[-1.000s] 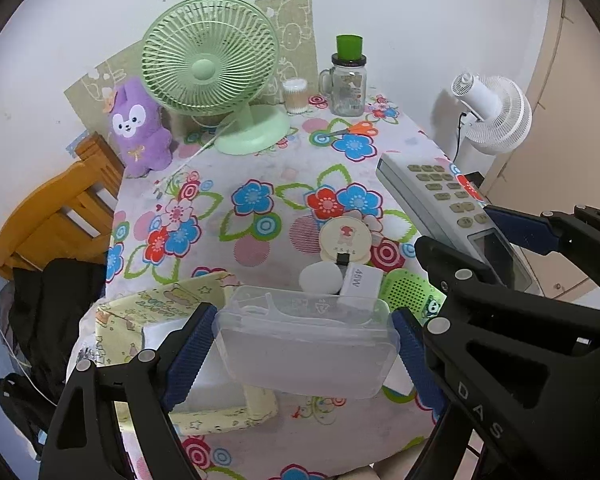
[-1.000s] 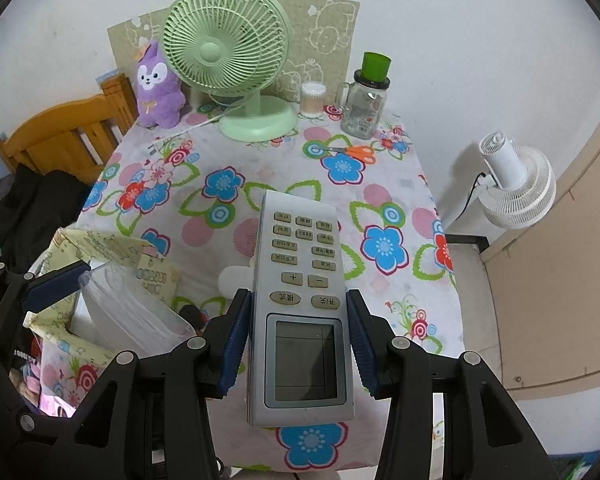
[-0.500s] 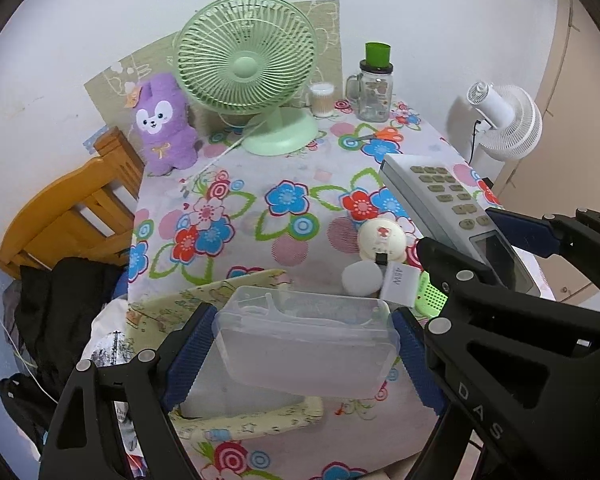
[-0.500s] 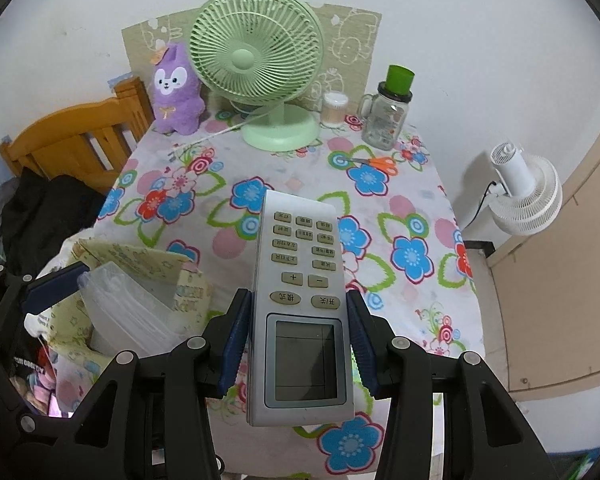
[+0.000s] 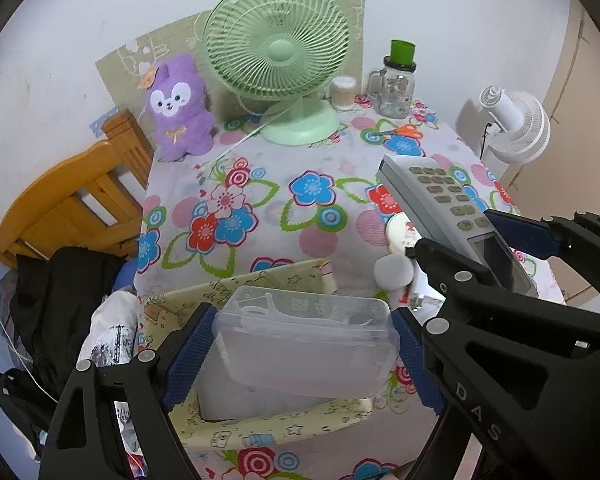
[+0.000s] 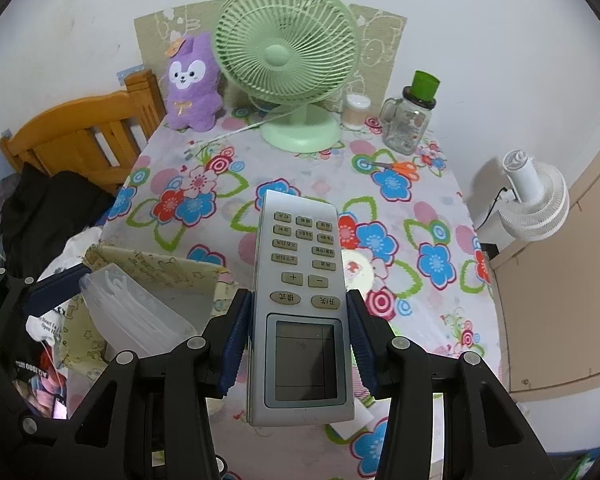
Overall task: Organize rigid objects
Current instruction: 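Carry the clear box and the remote toward the yellow fabric basket with both tools, then lower the clear box into the basket and open the left tool while the right tool holds the remote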
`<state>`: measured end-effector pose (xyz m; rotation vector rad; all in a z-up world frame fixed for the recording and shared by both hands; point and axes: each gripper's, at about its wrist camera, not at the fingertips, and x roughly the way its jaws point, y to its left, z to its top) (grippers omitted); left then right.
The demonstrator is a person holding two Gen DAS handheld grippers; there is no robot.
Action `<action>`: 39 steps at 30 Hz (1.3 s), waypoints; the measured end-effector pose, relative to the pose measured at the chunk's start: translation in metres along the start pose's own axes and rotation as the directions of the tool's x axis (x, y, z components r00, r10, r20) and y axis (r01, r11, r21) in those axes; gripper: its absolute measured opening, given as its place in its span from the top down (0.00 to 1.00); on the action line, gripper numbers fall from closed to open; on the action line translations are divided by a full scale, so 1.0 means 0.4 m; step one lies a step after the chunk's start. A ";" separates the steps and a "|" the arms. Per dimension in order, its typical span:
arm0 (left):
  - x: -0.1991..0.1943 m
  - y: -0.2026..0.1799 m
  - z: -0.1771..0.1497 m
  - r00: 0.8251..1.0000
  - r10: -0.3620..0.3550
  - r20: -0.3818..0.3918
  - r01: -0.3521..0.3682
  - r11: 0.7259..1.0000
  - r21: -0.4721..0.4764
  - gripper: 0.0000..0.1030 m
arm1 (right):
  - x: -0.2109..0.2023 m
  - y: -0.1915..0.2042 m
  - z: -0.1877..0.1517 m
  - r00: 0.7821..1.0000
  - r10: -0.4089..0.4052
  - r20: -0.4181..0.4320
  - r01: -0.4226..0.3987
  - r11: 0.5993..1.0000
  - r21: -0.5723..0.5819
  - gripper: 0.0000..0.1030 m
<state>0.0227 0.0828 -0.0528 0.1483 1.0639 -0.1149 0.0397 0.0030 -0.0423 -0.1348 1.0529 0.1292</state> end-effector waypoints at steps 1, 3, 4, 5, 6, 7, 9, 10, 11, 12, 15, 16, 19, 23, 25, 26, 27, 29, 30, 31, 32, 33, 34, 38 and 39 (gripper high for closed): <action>0.006 0.009 -0.002 1.000 0.000 -0.006 0.000 1.000 -0.003 0.14 | 0.007 0.009 0.001 1.000 0.002 -0.006 -0.002 1.000 -0.002 0.51; 0.015 0.027 -0.008 1.000 0.001 -0.016 -0.001 1.000 -0.009 0.14 | 0.018 0.026 0.003 1.000 0.005 -0.016 -0.005 1.000 -0.006 0.51; 0.020 0.035 -0.010 1.000 0.001 -0.022 -0.001 1.000 -0.013 0.14 | 0.025 0.035 0.004 1.000 0.007 -0.020 -0.007 1.000 -0.009 0.51; 0.024 0.042 -0.012 1.000 0.001 -0.026 -0.001 1.000 -0.015 0.14 | 0.032 0.045 0.006 1.000 0.009 -0.027 -0.010 1.000 -0.012 0.51; 0.030 0.051 -0.014 1.000 0.001 -0.031 -0.001 1.000 -0.017 0.14 | 0.039 0.054 0.007 0.999 0.011 -0.031 -0.012 1.000 -0.014 0.51; 0.035 0.059 -0.017 0.999 0.000 -0.035 0.000 1.000 -0.018 0.14 | 0.044 0.060 0.007 0.999 0.012 -0.035 -0.013 1.000 -0.016 0.51; 0.047 0.073 -0.023 0.999 -0.002 -0.045 0.001 1.000 -0.022 0.14 | 0.060 0.077 0.008 0.999 0.016 -0.045 -0.017 1.000 -0.022 0.51; 0.053 0.081 -0.027 0.999 -0.003 -0.052 0.002 1.000 -0.023 0.14 | 0.066 0.084 0.008 0.999 0.016 -0.050 -0.018 1.000 -0.023 0.51; 0.061 0.089 -0.032 0.998 -0.005 -0.060 0.003 1.000 -0.026 0.14 | 0.073 0.091 0.006 0.998 0.017 -0.056 -0.018 1.000 -0.023 0.51; 0.067 0.094 -0.034 0.998 -0.006 -0.065 0.004 1.000 -0.027 0.14 | 0.083 0.100 0.005 0.998 0.018 -0.065 -0.019 1.000 -0.024 0.51; 0.086 0.112 -0.045 0.997 -0.009 -0.081 0.007 0.999 -0.032 0.14 | 0.103 0.119 -0.001 0.997 0.020 -0.081 -0.022 0.999 -0.028 0.51; 0.092 0.118 -0.050 0.996 -0.012 -0.090 0.009 0.999 -0.033 0.14 | 0.111 0.127 -0.002 0.996 0.022 -0.086 -0.024 0.999 -0.030 0.51; 0.109 0.136 -0.062 0.994 -0.012 -0.112 0.007 0.999 -0.038 0.14 | 0.136 0.148 -0.007 0.994 0.030 -0.108 -0.034 0.999 -0.034 0.51; 0.132 0.154 -0.079 0.990 -0.014 -0.140 0.009 0.999 -0.040 0.14 | 0.161 0.168 -0.015 0.990 0.035 -0.134 -0.039 0.999 -0.030 0.51; 0.149 0.160 -0.087 0.987 -0.017 -0.157 0.011 0.999 -0.037 0.14 | 0.177 0.174 -0.021 0.988 0.034 -0.152 -0.037 0.999 -0.022 0.51; 0.153 0.161 -0.090 0.987 -0.016 -0.160 0.011 0.999 -0.035 0.14 | 0.183 0.177 -0.024 0.987 0.030 -0.158 -0.034 0.999 -0.017 0.51; 0.162 0.162 -0.093 0.986 -0.017 -0.167 0.012 0.999 -0.031 0.14 | 0.191 0.180 -0.029 0.986 0.027 -0.166 -0.029 1.000 -0.011 0.51; 0.173 0.165 -0.099 0.984 -0.018 -0.177 0.014 1.000 -0.025 0.14 | 0.204 0.182 -0.034 0.984 0.025 -0.179 -0.026 1.000 -0.003 0.51; 0.178 0.168 -0.101 0.983 -0.020 -0.182 0.016 1.000 -0.023 0.14 | 0.208 0.184 -0.036 0.983 0.023 -0.184 -0.024 1.000 0.001 0.51; 0.182 0.169 -0.104 0.982 -0.022 -0.186 0.018 1.000 -0.020 0.14 | 0.214 0.185 -0.039 0.981 0.023 -0.190 -0.023 1.000 0.004 0.51; 0.188 0.170 -0.106 0.982 -0.023 -0.190 0.020 1.000 -0.019 0.14 | 0.220 0.187 -0.042 0.981 0.022 -0.195 -0.021 1.000 0.008 0.51; 0.192 0.172 -0.109 0.981 -0.023 -0.193 0.020 1.000 -0.018 0.14 | 0.223 0.190 -0.043 0.980 0.021 -0.198 -0.020 1.000 0.009 0.51; 0.196 0.174 -0.111 0.980 -0.026 -0.198 0.023 1.000 -0.018 0.14 | 0.228 0.192 -0.045 0.979 0.018 -0.205 -0.016 1.000 0.011 0.51; 0.210 0.184 -0.117 0.977 -0.024 -0.211 0.020 1.000 -0.018 0.13 | 0.245 0.200 -0.048 0.976 0.013 -0.219 -0.010 1.000 0.017 0.51; 0.212 0.186 -0.118 0.977 -0.023 -0.213 0.020 1.000 -0.017 0.13 | 0.248 0.202 -0.049 0.975 0.013 -0.222 -0.010 1.000 0.019 0.51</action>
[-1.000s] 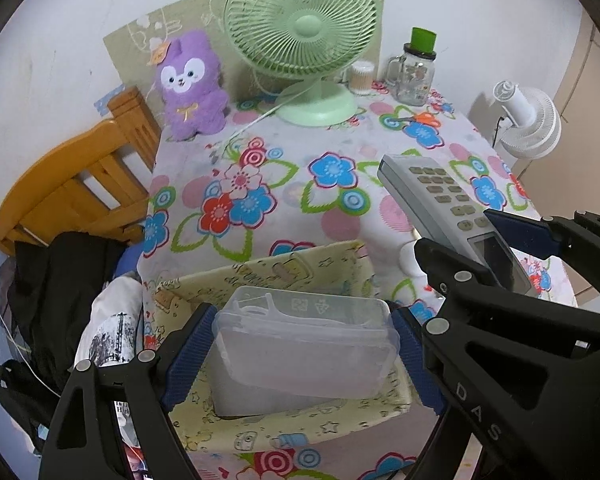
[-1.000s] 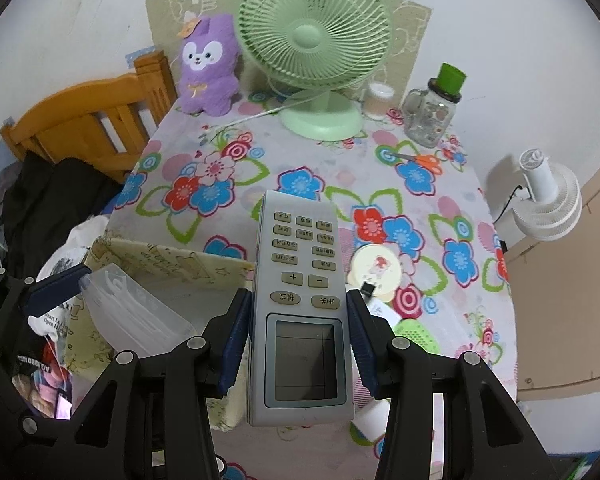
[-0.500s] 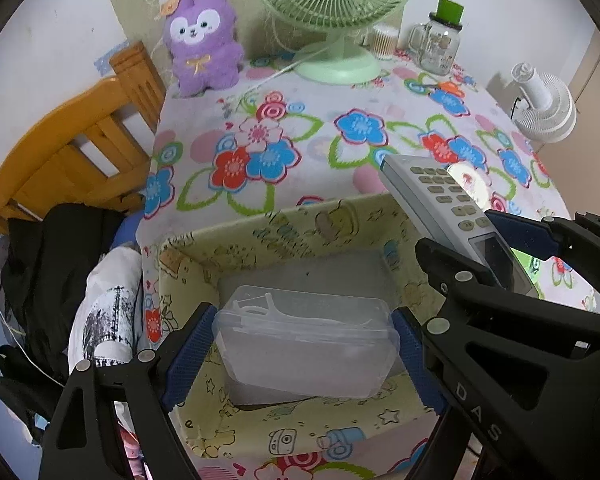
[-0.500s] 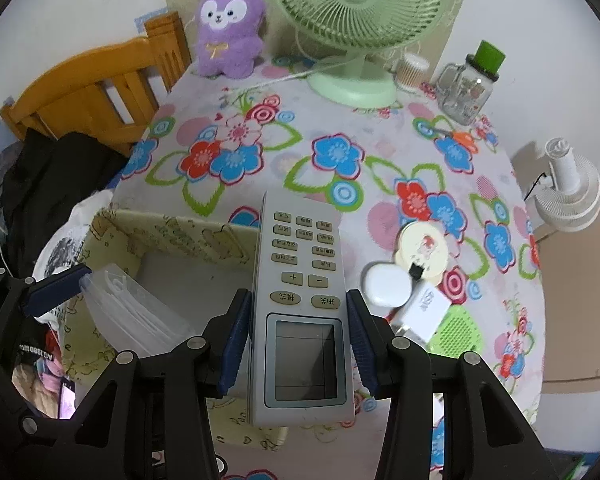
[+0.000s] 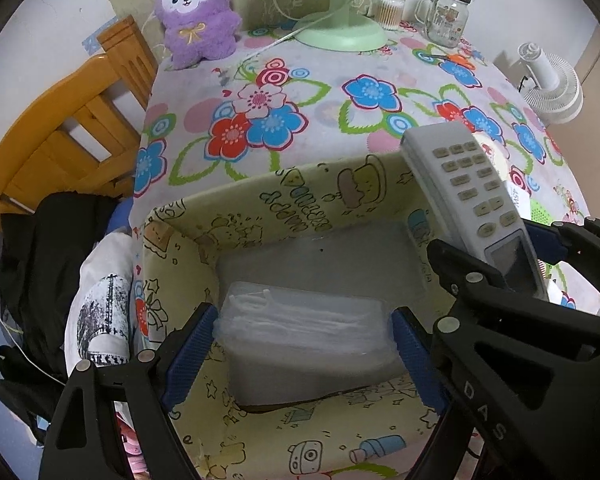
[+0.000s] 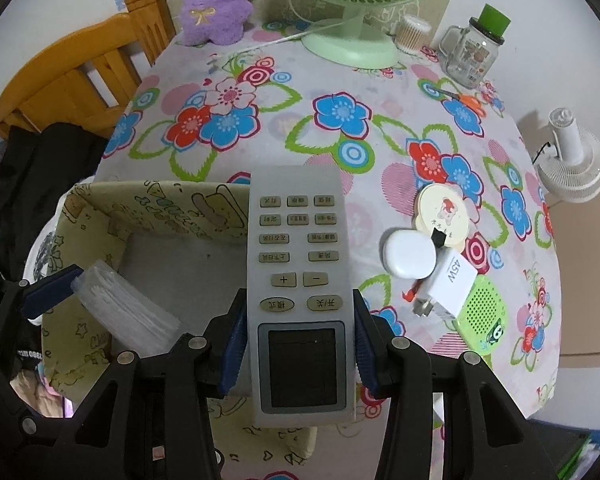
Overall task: Organize rigid objects
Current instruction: 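Lower the clear box into the basket and open the left tool while the right tool holds the remote, then lower the remote into the basket beside the box and open the right tool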
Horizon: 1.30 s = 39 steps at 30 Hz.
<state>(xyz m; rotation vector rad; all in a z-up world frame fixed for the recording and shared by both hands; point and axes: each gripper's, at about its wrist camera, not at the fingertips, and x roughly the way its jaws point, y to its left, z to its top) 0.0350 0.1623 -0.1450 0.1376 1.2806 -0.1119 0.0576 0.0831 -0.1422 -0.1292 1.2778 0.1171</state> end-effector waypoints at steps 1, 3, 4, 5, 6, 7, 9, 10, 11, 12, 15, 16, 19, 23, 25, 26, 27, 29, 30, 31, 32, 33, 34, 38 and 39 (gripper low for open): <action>0.004 0.003 -0.001 1.000 0.001 -0.006 -0.001 1.000 0.000 0.13 | 0.004 0.002 -0.001 1.000 0.003 -0.006 -0.002 1.000 0.002 0.51; 0.013 0.006 -0.005 1.000 0.003 -0.024 -0.003 1.000 -0.002 0.11 | 0.011 0.006 -0.005 1.000 0.010 -0.019 -0.010 1.000 0.004 0.48; 0.016 0.007 -0.009 1.000 0.000 -0.030 0.000 1.000 -0.001 0.11 | 0.015 0.008 -0.008 1.000 0.021 -0.024 -0.020 1.000 0.004 0.47; 0.018 0.007 -0.013 0.999 -0.003 -0.032 0.003 1.000 0.000 0.11 | 0.017 0.010 -0.010 0.999 0.028 -0.027 -0.028 1.000 0.005 0.43; 0.021 0.007 -0.016 0.999 -0.007 -0.038 0.007 1.000 -0.002 0.10 | 0.019 0.012 -0.013 0.999 0.035 -0.032 -0.035 0.999 0.006 0.40; 0.023 0.008 -0.020 0.999 -0.011 -0.042 0.011 1.000 -0.005 0.09 | 0.021 0.014 -0.015 0.998 0.044 -0.038 -0.043 0.999 0.007 0.39; 0.025 0.009 -0.027 0.999 -0.017 -0.046 0.016 1.000 -0.011 0.07 | 0.021 0.018 -0.020 0.998 0.052 -0.041 -0.052 0.999 0.004 0.35; 0.025 0.010 -0.030 0.999 -0.017 -0.049 0.017 1.000 -0.013 0.07 | 0.021 0.020 -0.021 0.998 0.053 -0.040 -0.053 0.999 0.001 0.34; 0.026 0.010 -0.032 0.999 -0.018 -0.051 0.018 1.000 -0.014 0.06 | 0.020 0.020 -0.023 0.998 0.053 -0.039 -0.053 0.999 -0.002 0.31; 0.026 0.010 -0.033 0.998 -0.018 -0.052 0.018 1.000 -0.015 0.06 | 0.019 0.020 -0.024 0.998 0.051 -0.038 -0.051 0.999 -0.002 0.28; 0.025 0.009 -0.035 0.999 -0.018 -0.051 0.018 1.000 -0.016 0.06 | 0.017 0.020 -0.027 0.998 0.052 -0.033 -0.052 0.999 -0.003 0.28; 0.024 0.009 -0.035 0.999 -0.018 -0.049 0.018 1.000 -0.017 0.06 | 0.012 0.021 -0.028 0.999 0.050 -0.021 -0.050 0.999 -0.008 0.28; 0.017 0.008 -0.033 0.999 -0.017 -0.042 0.016 1.000 -0.016 0.06 | -0.013 0.028 -0.033 0.999 0.012 0.033 -0.011 0.999 -0.034 0.36; 0.002 0.002 -0.032 1.000 -0.002 -0.022 0.002 1.000 0.008 0.06 | -0.026 0.027 -0.032 0.999 0.000 0.044 0.002 0.999 -0.046 0.53; -0.006 0.001 -0.033 1.000 0.001 -0.012 0.000 1.000 0.019 0.06 | -0.032 0.025 -0.032 0.999 0.008 0.043 -0.006 0.999 -0.047 0.53; -0.010 0.002 -0.034 1.000 0.001 -0.008 -0.001 1.000 0.019 0.06 | -0.037 0.026 -0.033 0.999 0.010 0.045 -0.008 0.999 -0.048 0.53; -0.014 0.005 -0.036 1.000 0.001 -0.006 -0.001 1.000 0.016 0.06 | -0.042 0.028 -0.033 0.999 0.015 0.049 -0.013 0.999 -0.051 0.54; -0.020 0.011 -0.041 1.000 -0.001 -0.005 0.001 1.000 0.007 0.06 | -0.051 0.035 -0.038 0.998 0.023 0.050 -0.020 0.998 -0.059 0.54; -0.021 0.014 -0.043 1.000 0.000 -0.006 0.000 1.000 0.003 0.06 | -0.052 0.038 -0.039 0.998 0.027 0.049 -0.024 0.998 -0.061 0.54; -0.021 0.017 -0.045 1.000 0.002 -0.008 -0.002 1.000 0.000 0.06 | -0.051 0.042 -0.040 0.999 0.033 0.042 -0.030 0.998 -0.061 0.53; -0.019 0.021 -0.047 1.000 0.006 -0.012 -0.006 1.000 -0.003 0.06 | -0.050 0.045 -0.042 0.999 0.033 0.038 -0.031 0.998 -0.059 0.53; -0.018 0.022 -0.048 1.000 0.006 -0.014 -0.006 1.000 -0.005 0.06 | -0.048 0.049 -0.042 0.999 0.033 0.034 -0.031 0.998 -0.058 0.53; -0.016 0.024 -0.050 1.000 0.005 -0.016 -0.005 1.000 -0.007 0.06 | -0.043 0.051 -0.043 0.999 0.041 0.025 -0.039 0.998 -0.055 0.53; -0.010 0.022 -0.051 1.000 0.007 -0.023 -0.007 1.000 -0.002 0.06 | -0.029 0.048 -0.048 0.997 0.074 -0.009 -0.075 0.997 -0.035 0.50; -0.010 0.021 -0.052 1.000 0.003 -0.023 -0.004 1.000 -0.004 0.06 | -0.029 0.046 -0.049 0.997 0.081 -0.011 -0.082 0.996 -0.031 0.48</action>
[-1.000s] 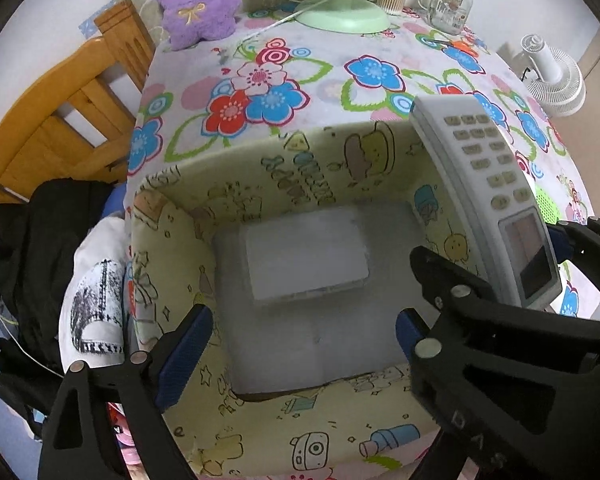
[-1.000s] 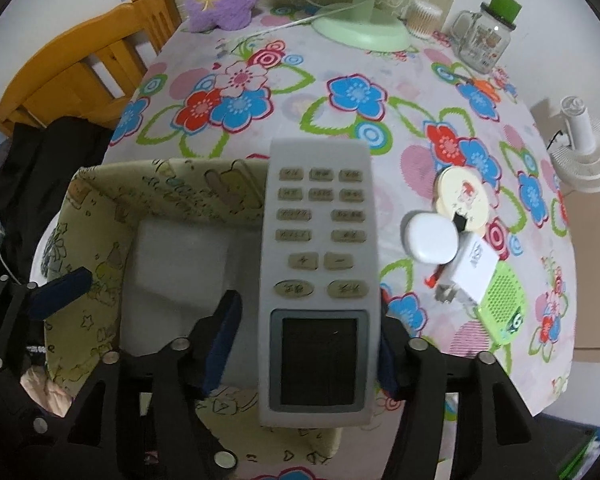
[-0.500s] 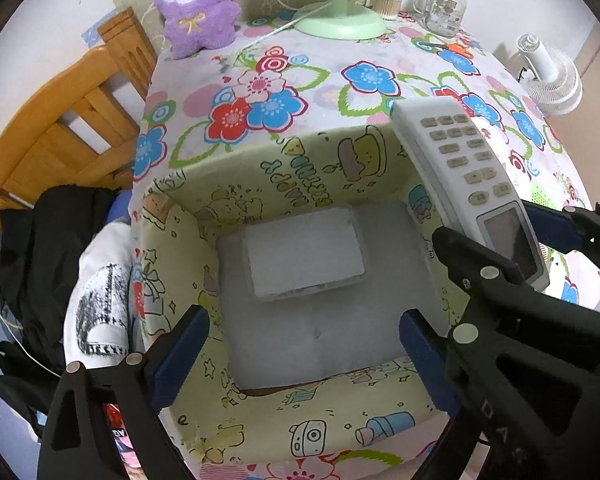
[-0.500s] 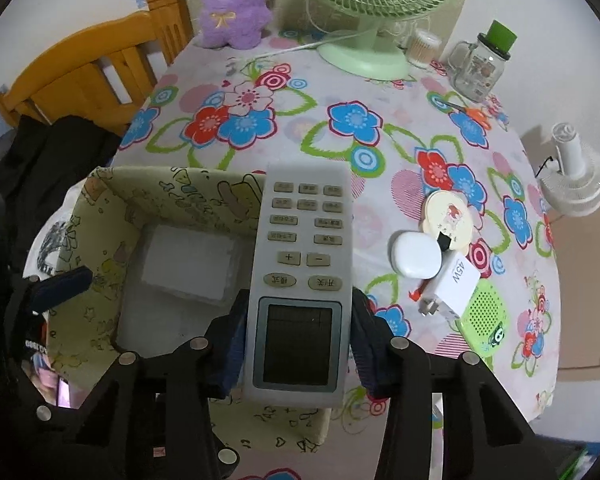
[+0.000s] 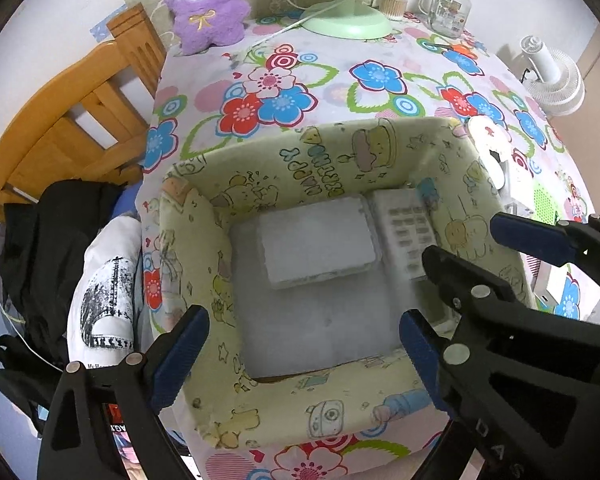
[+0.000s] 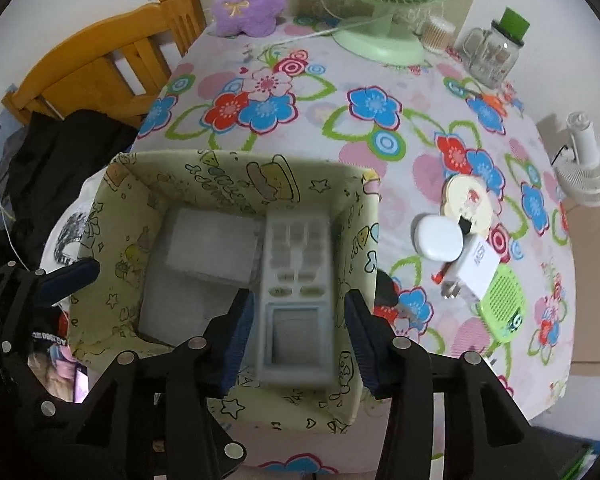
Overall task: Organize rigid objects
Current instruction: 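Lower the remote into the basket beside the box and open the right tool, then withdraw both tools from the basket back over the table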
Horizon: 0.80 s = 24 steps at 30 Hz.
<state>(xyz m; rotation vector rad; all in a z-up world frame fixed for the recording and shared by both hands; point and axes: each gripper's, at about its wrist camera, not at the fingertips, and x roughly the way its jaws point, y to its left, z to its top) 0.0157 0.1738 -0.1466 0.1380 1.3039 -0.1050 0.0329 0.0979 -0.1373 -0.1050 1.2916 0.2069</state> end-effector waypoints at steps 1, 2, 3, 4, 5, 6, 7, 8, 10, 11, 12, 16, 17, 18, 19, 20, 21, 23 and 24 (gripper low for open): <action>-0.001 0.000 0.001 1.000 -0.003 0.000 0.003 1.000 -0.004 0.06 | -0.001 -0.001 0.000 1.000 0.003 0.001 -0.003 1.000 0.004 0.47; -0.002 0.000 0.001 1.000 -0.005 0.000 0.005 1.000 -0.007 0.06 | -0.003 -0.002 0.000 1.000 0.009 0.002 -0.009 1.000 0.004 0.47; -0.004 0.000 0.001 1.000 -0.010 0.001 0.010 1.000 -0.010 0.06 | -0.006 -0.004 0.000 1.000 0.014 0.001 -0.014 1.000 0.008 0.47; -0.006 0.000 0.002 1.000 -0.013 0.001 0.013 1.000 -0.011 0.06 | -0.008 -0.005 0.000 1.000 0.017 0.003 -0.017 1.000 0.009 0.47; -0.008 -0.001 0.004 1.000 -0.017 0.001 0.017 1.000 -0.012 0.06 | -0.013 -0.007 0.000 1.000 0.020 0.005 -0.020 1.000 0.010 0.46; -0.009 -0.002 0.006 1.000 -0.018 0.001 0.018 1.000 -0.013 0.06 | -0.018 -0.008 0.001 1.000 0.024 0.007 -0.024 1.000 0.009 0.46; -0.012 -0.002 0.008 1.000 -0.016 0.001 0.016 1.000 -0.013 0.06 | -0.023 -0.010 0.002 1.000 0.027 0.011 -0.027 1.000 0.007 0.46; -0.015 -0.005 0.010 1.000 -0.012 0.003 0.012 1.000 -0.012 0.06 | -0.029 -0.013 0.002 1.000 0.025 0.016 -0.025 1.000 0.006 0.43; -0.022 -0.012 0.015 1.000 -0.011 0.009 0.011 1.000 -0.010 0.06 | -0.046 -0.025 0.005 0.999 -0.014 0.039 0.014 1.000 0.009 0.31; -0.027 -0.017 0.018 1.000 -0.018 0.013 0.018 1.000 -0.013 0.06 | -0.054 -0.031 0.006 0.999 -0.021 0.050 0.021 1.000 0.012 0.24; -0.031 -0.021 0.022 1.000 -0.023 0.016 0.024 1.000 -0.016 0.06 | -0.060 -0.039 0.006 0.998 -0.024 0.059 0.023 1.000 0.016 0.22; -0.046 -0.051 0.038 0.999 -0.018 0.027 0.019 1.000 -0.010 0.06 | -0.073 -0.075 0.009 0.998 -0.017 0.066 0.014 0.999 0.041 0.22; -0.051 -0.061 0.041 0.999 -0.019 0.031 0.019 1.000 -0.007 0.06 | -0.077 -0.085 0.010 0.998 -0.017 0.068 0.014 0.999 0.046 0.22; -0.054 -0.070 0.045 0.999 -0.020 0.033 0.020 1.000 -0.005 0.06 | -0.079 -0.093 0.010 0.997 -0.017 0.069 0.014 0.999 0.048 0.22; -0.056 -0.077 0.048 0.999 -0.020 0.034 0.020 1.000 -0.003 0.06 | -0.083 -0.103 0.010 0.997 -0.019 0.071 0.015 0.999 0.051 0.22; -0.059 -0.087 0.051 0.999 -0.017 0.036 0.017 1.000 -0.001 0.06 | -0.084 -0.111 0.010 0.997 -0.020 0.070 0.016 0.998 0.054 0.22; -0.062 -0.098 0.055 0.999 -0.015 0.038 0.015 1.000 0.002 0.06 | -0.087 -0.124 0.009 0.997 -0.021 0.068 0.017 0.998 0.059 0.21; -0.066 -0.114 0.062 0.999 -0.013 0.041 0.013 1.000 0.003 0.06 | -0.090 -0.142 0.009 0.998 -0.024 0.065 0.019 0.998 0.065 0.21; -0.069 -0.126 0.066 0.999 -0.013 0.043 0.013 1.000 0.002 0.06 | -0.094 -0.157 0.008 0.998 -0.023 0.065 0.019 0.998 0.067 0.21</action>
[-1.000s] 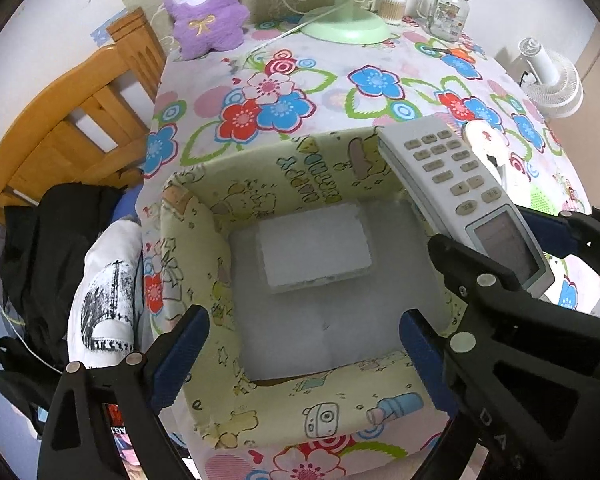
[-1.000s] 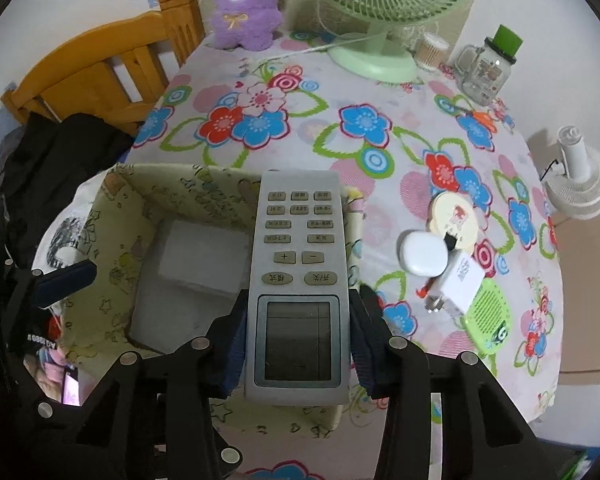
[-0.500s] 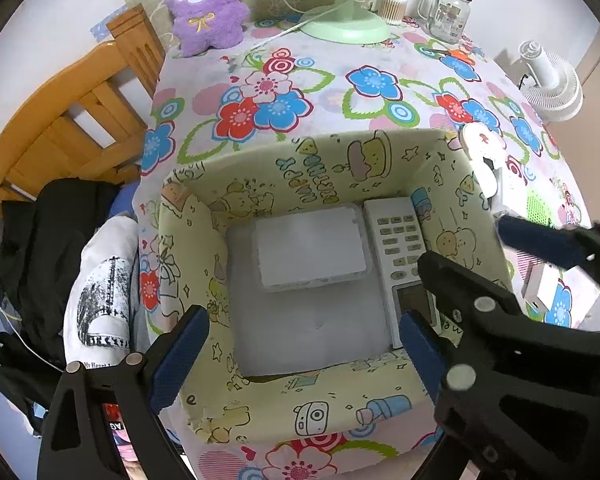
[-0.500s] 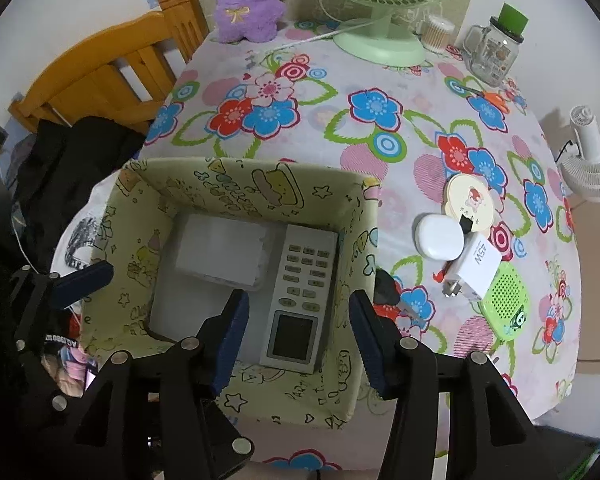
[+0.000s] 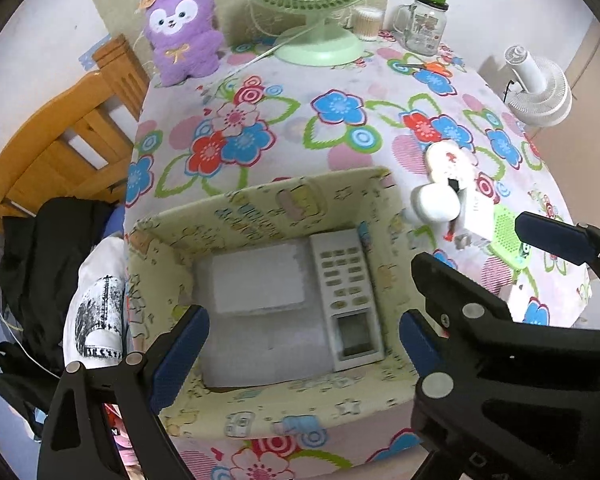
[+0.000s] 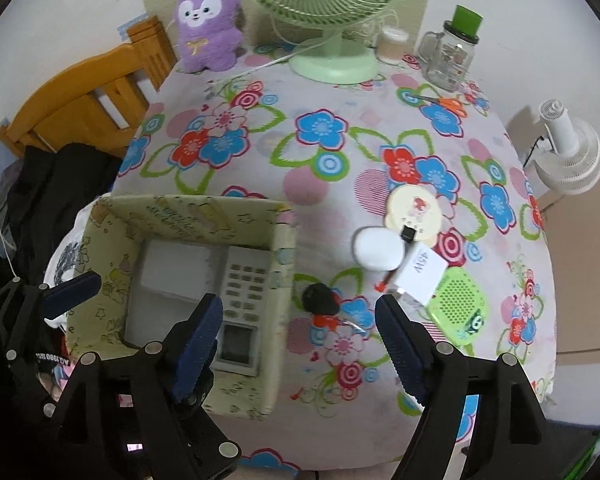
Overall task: Organize rigid objects
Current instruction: 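Withdraw both tools from the basket back over the table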
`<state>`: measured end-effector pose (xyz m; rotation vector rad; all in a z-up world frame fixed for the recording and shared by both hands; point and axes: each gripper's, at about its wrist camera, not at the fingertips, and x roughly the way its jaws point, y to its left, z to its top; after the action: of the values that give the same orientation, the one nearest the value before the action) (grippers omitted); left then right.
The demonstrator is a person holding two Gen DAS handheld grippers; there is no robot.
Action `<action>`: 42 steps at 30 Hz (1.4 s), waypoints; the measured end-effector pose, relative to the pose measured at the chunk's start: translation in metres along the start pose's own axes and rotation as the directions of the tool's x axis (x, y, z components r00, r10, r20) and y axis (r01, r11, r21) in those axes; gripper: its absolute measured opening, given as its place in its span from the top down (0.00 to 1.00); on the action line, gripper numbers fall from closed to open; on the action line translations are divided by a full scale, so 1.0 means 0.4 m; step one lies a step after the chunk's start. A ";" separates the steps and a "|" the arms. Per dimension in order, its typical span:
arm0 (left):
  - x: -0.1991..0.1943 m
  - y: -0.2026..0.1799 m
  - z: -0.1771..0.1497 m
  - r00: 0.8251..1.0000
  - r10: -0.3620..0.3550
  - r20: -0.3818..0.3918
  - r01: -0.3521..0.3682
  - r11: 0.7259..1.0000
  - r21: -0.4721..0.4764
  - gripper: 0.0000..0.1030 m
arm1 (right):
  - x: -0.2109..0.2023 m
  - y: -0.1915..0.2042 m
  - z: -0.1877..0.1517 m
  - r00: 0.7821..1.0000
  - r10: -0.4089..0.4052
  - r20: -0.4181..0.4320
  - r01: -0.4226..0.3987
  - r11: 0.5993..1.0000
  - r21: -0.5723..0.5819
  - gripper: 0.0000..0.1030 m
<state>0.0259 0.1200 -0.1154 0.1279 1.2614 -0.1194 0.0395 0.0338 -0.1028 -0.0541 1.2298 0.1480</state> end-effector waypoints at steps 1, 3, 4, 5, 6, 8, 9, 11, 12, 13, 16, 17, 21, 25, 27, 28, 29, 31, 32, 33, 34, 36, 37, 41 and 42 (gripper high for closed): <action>-0.002 -0.008 0.003 1.000 -0.001 0.001 0.001 1.000 -0.001 0.06 | -0.003 -0.011 0.001 1.000 0.001 0.001 -0.001 1.000 0.001 0.21; -0.008 -0.028 0.010 1.000 -0.004 0.004 0.004 1.000 -0.006 0.06 | -0.007 -0.028 0.003 1.000 -0.001 0.002 0.001 1.000 0.001 0.20; -0.012 -0.040 0.015 1.000 -0.005 0.008 0.005 1.000 -0.009 0.06 | -0.010 -0.040 0.004 1.000 -0.002 0.004 0.002 1.000 0.001 0.20; -0.015 -0.049 0.019 1.000 -0.005 0.012 0.005 1.000 -0.009 0.06 | -0.014 -0.051 0.004 1.000 -0.003 0.007 0.003 1.000 0.001 0.20; -0.018 -0.056 0.020 1.000 -0.005 0.014 0.005 1.000 -0.010 0.06 | -0.017 -0.062 0.005 1.000 -0.004 0.009 0.004 1.000 0.001 0.20; -0.024 -0.073 0.027 1.000 -0.004 0.020 0.004 1.000 -0.013 0.06 | -0.024 -0.084 0.008 1.000 -0.004 0.012 0.004 1.000 0.002 0.20; -0.028 -0.083 0.031 1.000 -0.003 0.023 0.004 1.000 -0.014 0.06 | -0.027 -0.093 0.009 1.000 -0.004 0.013 0.004 1.000 0.003 0.20; -0.034 -0.097 0.037 1.000 -0.003 0.028 0.003 1.000 -0.017 0.06 | -0.036 -0.113 0.013 1.000 -0.002 0.019 0.002 1.000 0.001 0.20; -0.038 -0.108 0.041 1.000 -0.002 0.031 0.003 1.000 -0.018 0.06 | -0.040 -0.121 0.013 1.000 -0.002 0.022 0.002 1.000 -0.001 0.19; -0.040 -0.114 0.043 0.999 -0.001 0.032 0.001 1.000 -0.019 0.06 | -0.045 -0.131 0.015 1.000 -0.001 0.026 0.001 1.000 -0.003 0.19; -0.049 -0.135 0.052 0.999 0.002 0.036 -0.001 1.000 -0.022 0.06 | -0.054 -0.151 0.019 1.000 0.002 0.025 -0.002 1.000 -0.013 0.19; -0.053 -0.140 0.055 0.999 0.001 0.038 0.000 1.000 -0.024 0.06 | -0.059 -0.156 0.021 1.000 0.001 0.028 -0.001 1.000 -0.017 0.19; -0.068 -0.163 0.070 0.999 0.005 0.051 -0.003 1.000 -0.031 0.06 | -0.080 -0.177 0.027 0.998 -0.003 0.056 0.004 1.000 -0.029 0.19; -0.082 -0.186 0.083 0.998 0.008 0.066 -0.006 1.000 -0.031 0.06 | -0.100 -0.206 0.034 0.997 0.004 0.077 -0.002 1.000 -0.029 0.19; -0.087 -0.201 0.088 0.997 0.007 0.071 -0.005 1.000 -0.030 0.06 | -0.105 -0.224 0.034 0.996 0.007 0.084 -0.005 1.000 -0.027 0.19; -0.088 -0.207 0.091 0.997 0.006 0.072 -0.004 1.000 -0.030 0.06 | -0.107 -0.231 0.034 0.996 0.006 0.085 -0.004 1.000 -0.027 0.18; -0.089 -0.217 0.094 0.997 0.002 0.073 0.000 1.000 -0.030 0.06 | -0.109 -0.240 0.034 0.996 0.004 0.088 -0.001 1.000 -0.025 0.17; -0.090 -0.231 0.097 0.997 -0.001 0.073 0.003 1.000 -0.031 0.06 | -0.112 -0.258 0.032 0.996 -0.001 0.093 0.003 1.000 -0.025 0.16; -0.089 -0.238 0.099 0.997 -0.002 0.073 0.005 0.999 -0.031 0.06 | -0.114 -0.268 0.031 0.996 -0.002 0.094 0.004 1.000 -0.025 0.15; -0.088 -0.246 0.101 0.997 -0.005 0.072 0.007 0.999 -0.031 0.06 | -0.114 -0.279 0.029 0.996 -0.004 0.093 0.006 1.000 -0.023 0.14; -0.087 -0.254 0.102 0.997 -0.006 0.074 0.009 0.999 -0.031 0.06 | -0.113 -0.289 0.028 0.996 -0.004 0.092 0.006 1.000 -0.021 0.14; -0.088 -0.270 0.103 0.996 -0.003 0.084 0.005 1.000 -0.022 0.06 | -0.112 -0.305 0.026 0.996 -0.002 0.090 0.004 1.000 -0.018 0.14; -0.088 -0.277 0.104 0.996 -0.002 0.088 0.003 1.000 -0.015 0.06 | -0.111 -0.317 0.025 0.996 0.001 0.088 0.000 1.000 -0.017 0.14; -0.083 -0.309 0.108 0.995 -0.014 0.094 0.015 1.000 -0.010 0.06 | -0.112 -0.347 0.020 0.995 0.023 0.094 -0.021 0.999 -0.028 0.14; -0.079 -0.314 0.110 0.996 -0.007 0.091 0.008 1.000 -0.019 0.06 | -0.112 -0.355 0.019 0.995 0.025 0.096 -0.022 0.999 -0.031 0.14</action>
<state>0.0379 -0.0105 -0.0761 0.1003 1.1721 -0.1183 0.0522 -0.1095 -0.0633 -0.0580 1.1323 0.1876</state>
